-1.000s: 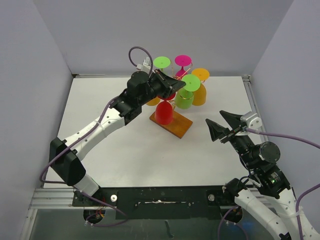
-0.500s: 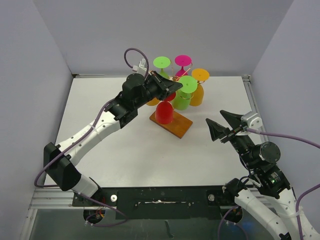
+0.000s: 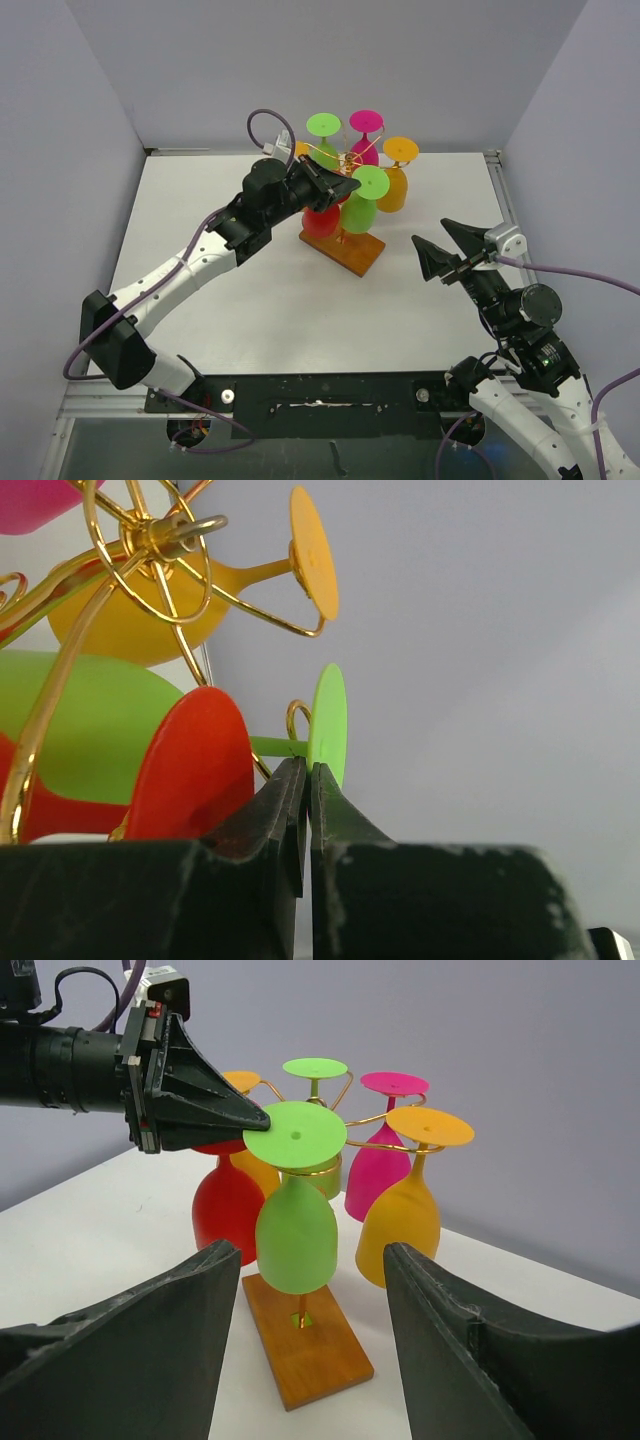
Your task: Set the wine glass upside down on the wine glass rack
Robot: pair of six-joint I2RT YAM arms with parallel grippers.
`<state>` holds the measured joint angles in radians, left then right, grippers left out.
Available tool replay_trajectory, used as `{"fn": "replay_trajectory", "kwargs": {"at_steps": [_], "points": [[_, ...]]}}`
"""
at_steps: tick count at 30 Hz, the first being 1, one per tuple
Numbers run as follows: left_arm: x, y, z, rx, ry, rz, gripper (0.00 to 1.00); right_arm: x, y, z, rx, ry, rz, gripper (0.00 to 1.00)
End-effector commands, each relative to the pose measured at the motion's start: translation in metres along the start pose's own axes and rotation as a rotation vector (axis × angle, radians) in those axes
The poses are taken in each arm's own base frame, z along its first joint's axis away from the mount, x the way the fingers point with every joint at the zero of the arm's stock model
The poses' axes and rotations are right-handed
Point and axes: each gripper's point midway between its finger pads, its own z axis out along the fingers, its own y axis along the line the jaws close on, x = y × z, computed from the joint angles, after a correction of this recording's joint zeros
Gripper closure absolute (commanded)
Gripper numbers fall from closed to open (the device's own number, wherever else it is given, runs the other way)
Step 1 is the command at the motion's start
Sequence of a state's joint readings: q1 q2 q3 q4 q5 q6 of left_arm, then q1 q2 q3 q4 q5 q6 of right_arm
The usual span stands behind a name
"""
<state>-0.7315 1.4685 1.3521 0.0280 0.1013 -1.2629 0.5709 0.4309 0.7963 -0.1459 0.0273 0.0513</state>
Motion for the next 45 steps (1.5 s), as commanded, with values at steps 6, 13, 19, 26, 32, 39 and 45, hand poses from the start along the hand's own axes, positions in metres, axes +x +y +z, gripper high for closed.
{"fn": "replay_trajectory", "kwargs": {"at_steps": [6,13,19,26,32,39,45], "points": [[-0.005,-0.044,-0.023,0.137,-0.022,0.006,1.0,-0.012,-0.001,0.007,0.013,-0.053,0.013,0.4],[-0.001,-0.051,-0.024,0.149,-0.004,0.015,1.0,-0.011,-0.001,0.008,0.013,-0.051,0.013,0.4],[0.004,-0.054,-0.023,0.151,0.01,0.029,1.0,-0.011,-0.002,0.007,0.019,-0.052,0.013,0.4],[0.008,-0.06,-0.017,0.155,0.025,0.052,1.0,-0.01,-0.004,0.005,0.025,-0.053,0.012,0.39],[0.009,-0.063,-0.01,0.153,0.034,0.071,1.0,-0.011,-0.005,0.002,0.031,-0.059,0.012,0.39],[0.01,-0.059,-0.001,0.139,0.042,0.074,1.0,-0.013,-0.006,0.001,0.038,-0.062,0.005,0.39],[0.005,-0.056,0.006,0.118,0.02,0.106,1.0,-0.011,-0.007,0.001,0.041,-0.058,0.006,0.39]]}}
